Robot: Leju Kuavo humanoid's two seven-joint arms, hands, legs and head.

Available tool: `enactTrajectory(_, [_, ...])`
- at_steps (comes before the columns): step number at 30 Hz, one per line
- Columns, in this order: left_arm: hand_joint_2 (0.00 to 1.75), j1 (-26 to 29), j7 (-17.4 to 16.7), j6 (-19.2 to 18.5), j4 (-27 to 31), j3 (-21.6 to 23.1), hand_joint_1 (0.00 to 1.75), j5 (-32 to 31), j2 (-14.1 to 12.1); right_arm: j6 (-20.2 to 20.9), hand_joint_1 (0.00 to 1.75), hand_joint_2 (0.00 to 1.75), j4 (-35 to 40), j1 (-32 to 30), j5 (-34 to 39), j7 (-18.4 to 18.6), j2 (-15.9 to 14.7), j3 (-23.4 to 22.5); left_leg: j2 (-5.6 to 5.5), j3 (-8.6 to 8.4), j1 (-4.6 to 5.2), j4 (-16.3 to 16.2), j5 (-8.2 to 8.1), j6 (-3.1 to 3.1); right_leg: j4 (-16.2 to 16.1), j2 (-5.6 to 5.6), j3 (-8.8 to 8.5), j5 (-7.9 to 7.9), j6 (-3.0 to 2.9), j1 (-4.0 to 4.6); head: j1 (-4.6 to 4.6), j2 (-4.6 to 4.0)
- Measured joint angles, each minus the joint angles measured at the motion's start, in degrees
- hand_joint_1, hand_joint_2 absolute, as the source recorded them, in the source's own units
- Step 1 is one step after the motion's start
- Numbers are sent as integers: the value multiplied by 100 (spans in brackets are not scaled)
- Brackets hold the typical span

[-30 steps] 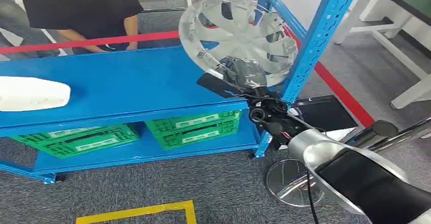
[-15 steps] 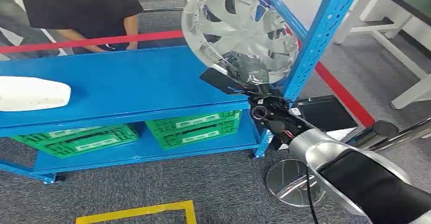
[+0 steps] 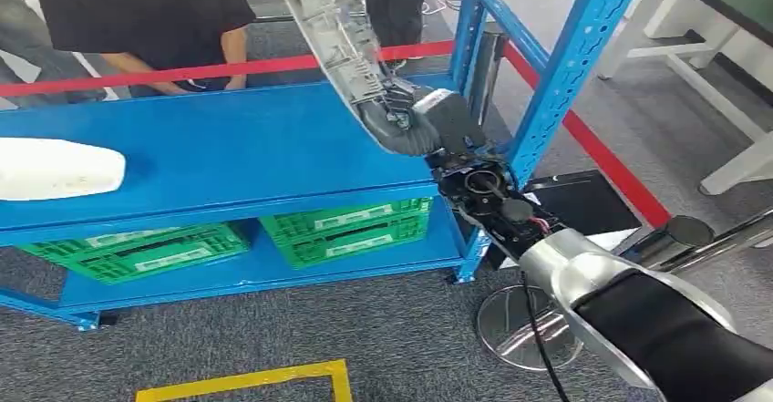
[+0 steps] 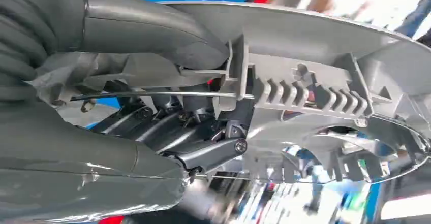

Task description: Take the parts from the cabinet and place them on the table.

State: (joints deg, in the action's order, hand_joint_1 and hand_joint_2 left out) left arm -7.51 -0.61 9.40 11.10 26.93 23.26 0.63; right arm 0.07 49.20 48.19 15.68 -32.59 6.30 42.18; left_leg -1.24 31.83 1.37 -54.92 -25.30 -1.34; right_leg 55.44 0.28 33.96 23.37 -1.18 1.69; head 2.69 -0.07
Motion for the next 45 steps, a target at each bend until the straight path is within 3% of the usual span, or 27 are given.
enactTrajectory(7, [175, -6, 0, 2, 0, 79, 0, 63, 24, 502, 175, 175, 87, 52, 430, -39, 122, -2, -1, 1, 0, 1, 0, 0, 1, -2, -1, 0, 0, 0, 2, 0])
enactTrajectory(14, [175, -11, 0, 4, 0, 140, 0, 142, 35, 1555, 175, 175, 133, 68, 703, 22, 359, 66, 0, 0, 0, 0, 0, 0, 0, 0, -1, 0, 0, 0, 2, 0])
enactTrajectory(22, [175, 22, 0, 20, 0, 142, 0, 232, 35, 1564, 175, 175, 656, -108, 712, 311, 544, 324, -4, 1, -1, 5, 0, 0, 1, -6, -2, 2, -1, 1, 2, 0])
enactTrajectory(29, [175, 63, 81, 39, 0, 142, 0, 395, 24, 1560, 175, 175, 1169, -400, 638, 846, 677, 813, -2, 1, 0, 4, 0, 0, 0, -3, -2, 2, -1, 0, 2, -2])
enactTrajectory(36, [175, 88, 125, 83, 0, 142, 0, 461, 24, 1474, 175, 175, 1386, -629, 618, 863, 819, 1221, -5, 2, -1, 7, 0, 0, 0, -5, -2, 6, -5, 1, 2, 0])
enactTrajectory(45, [175, 167, 125, 140, 0, 142, 0, 570, 26, 1737, 175, 175, 1436, -888, 1123, 769, 1032, 1604, -3, 1, -1, 7, 0, 0, 0, -4, -2, 6, -5, 1, 2, 0])
